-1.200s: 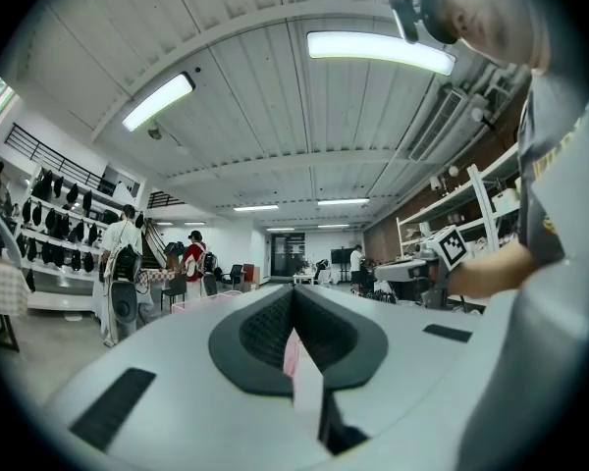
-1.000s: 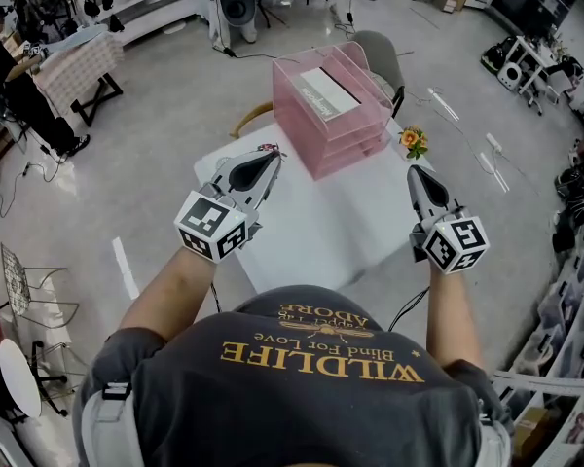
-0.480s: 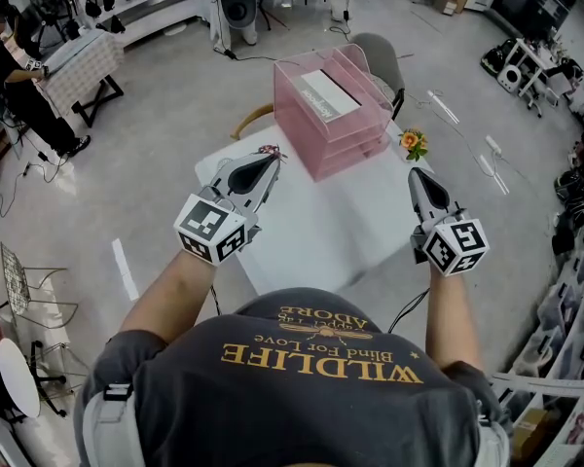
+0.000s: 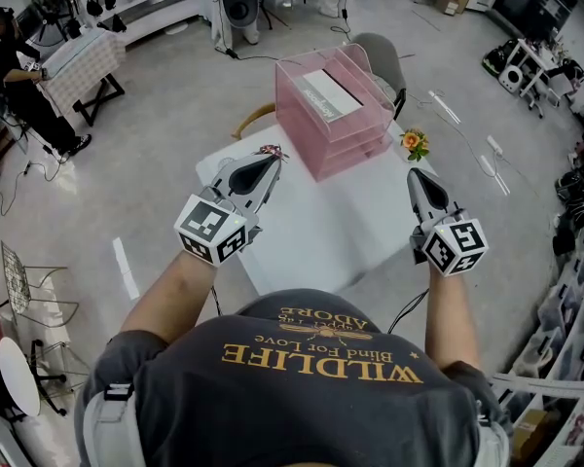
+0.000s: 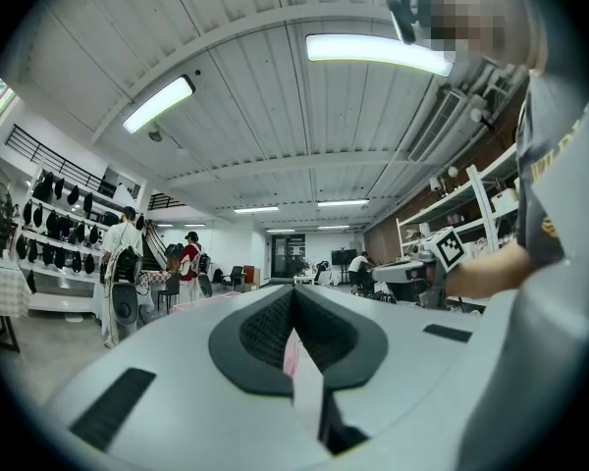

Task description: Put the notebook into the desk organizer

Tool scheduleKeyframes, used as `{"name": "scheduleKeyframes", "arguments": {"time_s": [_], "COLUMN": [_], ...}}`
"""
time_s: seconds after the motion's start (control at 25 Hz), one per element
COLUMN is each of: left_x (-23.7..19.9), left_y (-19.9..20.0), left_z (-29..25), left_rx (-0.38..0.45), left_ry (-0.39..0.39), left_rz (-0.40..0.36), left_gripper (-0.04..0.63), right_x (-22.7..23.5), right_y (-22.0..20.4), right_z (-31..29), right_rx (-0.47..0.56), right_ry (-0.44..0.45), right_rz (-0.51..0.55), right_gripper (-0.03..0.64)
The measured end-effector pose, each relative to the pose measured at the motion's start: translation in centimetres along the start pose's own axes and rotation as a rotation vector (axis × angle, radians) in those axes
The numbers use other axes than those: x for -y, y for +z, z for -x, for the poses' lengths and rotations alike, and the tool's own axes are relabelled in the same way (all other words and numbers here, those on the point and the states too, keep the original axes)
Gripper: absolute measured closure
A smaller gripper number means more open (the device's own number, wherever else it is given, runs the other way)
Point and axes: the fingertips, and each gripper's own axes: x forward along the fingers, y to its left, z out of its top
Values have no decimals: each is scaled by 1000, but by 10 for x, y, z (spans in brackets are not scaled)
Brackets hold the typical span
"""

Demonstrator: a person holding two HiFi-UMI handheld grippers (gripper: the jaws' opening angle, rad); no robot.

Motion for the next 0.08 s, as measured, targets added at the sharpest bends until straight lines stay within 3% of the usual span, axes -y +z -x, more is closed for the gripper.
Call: {"name": "scheduleKeyframes", "arguments": {"time_s": [0.08], "left_x": [-1], "left_y": [2], "left_z": [1], "left_rx": [1], "left_ry": [0], "left_rz": [0], "left_gripper": [595], "right_x": [-1], "right_y": [1], "right_z": [-1], "right_rx": [-1], "right_ry": [1], "right_rz": [1], "right_gripper": [618]}}
